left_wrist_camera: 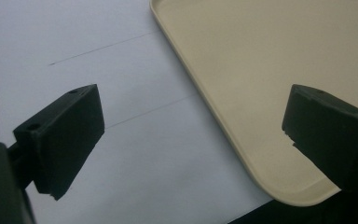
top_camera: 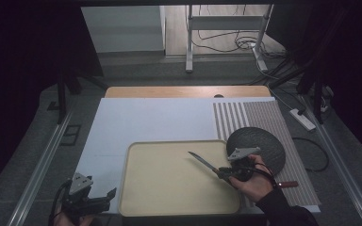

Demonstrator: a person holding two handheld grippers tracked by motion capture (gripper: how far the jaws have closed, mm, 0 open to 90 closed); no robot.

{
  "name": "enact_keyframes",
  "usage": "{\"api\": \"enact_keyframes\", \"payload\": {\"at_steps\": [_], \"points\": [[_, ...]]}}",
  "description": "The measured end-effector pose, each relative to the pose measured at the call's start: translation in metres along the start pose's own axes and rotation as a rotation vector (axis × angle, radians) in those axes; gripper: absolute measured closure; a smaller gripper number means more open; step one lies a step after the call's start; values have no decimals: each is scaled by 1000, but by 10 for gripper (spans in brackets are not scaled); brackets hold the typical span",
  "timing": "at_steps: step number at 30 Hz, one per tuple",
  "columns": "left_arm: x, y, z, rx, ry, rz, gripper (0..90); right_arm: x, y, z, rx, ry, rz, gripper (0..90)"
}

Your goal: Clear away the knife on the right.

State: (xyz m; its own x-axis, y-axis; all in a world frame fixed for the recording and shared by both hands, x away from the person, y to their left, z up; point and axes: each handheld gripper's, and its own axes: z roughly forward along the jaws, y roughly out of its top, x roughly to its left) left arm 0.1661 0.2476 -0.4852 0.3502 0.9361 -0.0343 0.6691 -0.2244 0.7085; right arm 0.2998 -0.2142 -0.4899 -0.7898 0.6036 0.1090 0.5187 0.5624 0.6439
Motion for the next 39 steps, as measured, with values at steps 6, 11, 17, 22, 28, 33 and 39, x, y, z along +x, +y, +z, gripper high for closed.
{"api": "enact_keyframes", "payload": {"at_steps": [6,11,17,22,28,33,39], "points": [[0,0,0,2,0,1,55,5,-1,10,28,1,-17,778],[0,0,0,5,1,6,55,8,-3,20,74,-2,-38,778],[0,0,0,5,0,6,55,7,-3,22,104,-2,-67,773],[-1,1,1,8,1,7,55,3,4,14,39,-18,-63,677],[-1,1,1,13,4,14,55,8,16,16,49,22,-102,900],[-1,1,2,15,3,15,56,17,26,37,79,73,-157,900],[-2,1,2,18,4,17,56,16,27,53,110,79,-175,900]]}}
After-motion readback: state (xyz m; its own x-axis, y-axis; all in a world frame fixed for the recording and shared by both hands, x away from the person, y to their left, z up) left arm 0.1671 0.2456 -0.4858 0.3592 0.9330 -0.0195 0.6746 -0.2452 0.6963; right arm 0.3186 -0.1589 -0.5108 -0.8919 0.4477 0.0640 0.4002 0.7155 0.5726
